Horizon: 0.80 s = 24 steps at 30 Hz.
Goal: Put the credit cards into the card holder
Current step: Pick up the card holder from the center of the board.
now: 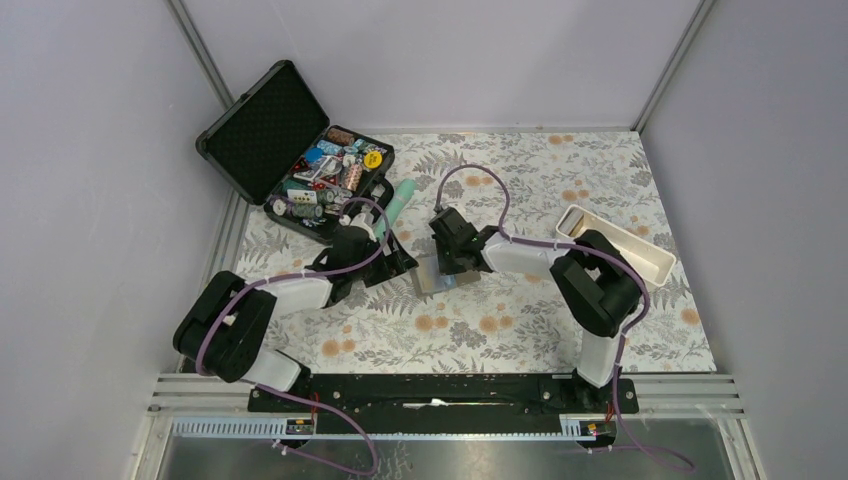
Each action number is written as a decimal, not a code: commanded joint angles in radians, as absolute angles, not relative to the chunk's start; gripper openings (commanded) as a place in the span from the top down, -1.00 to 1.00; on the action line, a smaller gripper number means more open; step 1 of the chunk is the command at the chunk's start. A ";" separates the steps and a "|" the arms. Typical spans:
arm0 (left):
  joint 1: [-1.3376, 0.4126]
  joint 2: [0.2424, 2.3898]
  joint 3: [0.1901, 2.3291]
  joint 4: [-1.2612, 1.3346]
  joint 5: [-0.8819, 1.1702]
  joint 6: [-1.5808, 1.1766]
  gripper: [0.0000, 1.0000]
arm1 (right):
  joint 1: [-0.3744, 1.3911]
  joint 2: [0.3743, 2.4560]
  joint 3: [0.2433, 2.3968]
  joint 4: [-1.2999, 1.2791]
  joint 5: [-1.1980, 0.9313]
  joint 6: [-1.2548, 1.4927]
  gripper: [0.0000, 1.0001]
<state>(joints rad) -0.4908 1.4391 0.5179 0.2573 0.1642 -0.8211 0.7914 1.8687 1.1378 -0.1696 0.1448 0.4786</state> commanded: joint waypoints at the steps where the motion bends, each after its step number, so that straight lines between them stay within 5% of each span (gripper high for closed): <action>1: -0.489 1.473 0.541 0.348 0.215 -0.843 -0.64 | 0.785 1.789 1.083 -0.133 0.118 0.508 0.85; 3: -0.489 1.466 0.526 0.355 0.213 -0.852 -0.65 | 0.768 1.758 1.047 -0.098 0.072 0.524 1.00; 15: -0.489 1.376 0.452 0.441 0.297 -0.921 -0.71 | 0.623 1.537 0.792 0.296 -0.263 0.667 1.00; 24: -0.491 1.140 0.402 0.533 0.394 -0.974 -0.84 | 0.600 1.339 0.760 0.338 -0.316 0.683 1.00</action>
<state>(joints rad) -0.4908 1.2266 0.3985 0.4259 0.3283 -0.9516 0.6075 1.4250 0.7452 0.2607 -0.2642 0.6720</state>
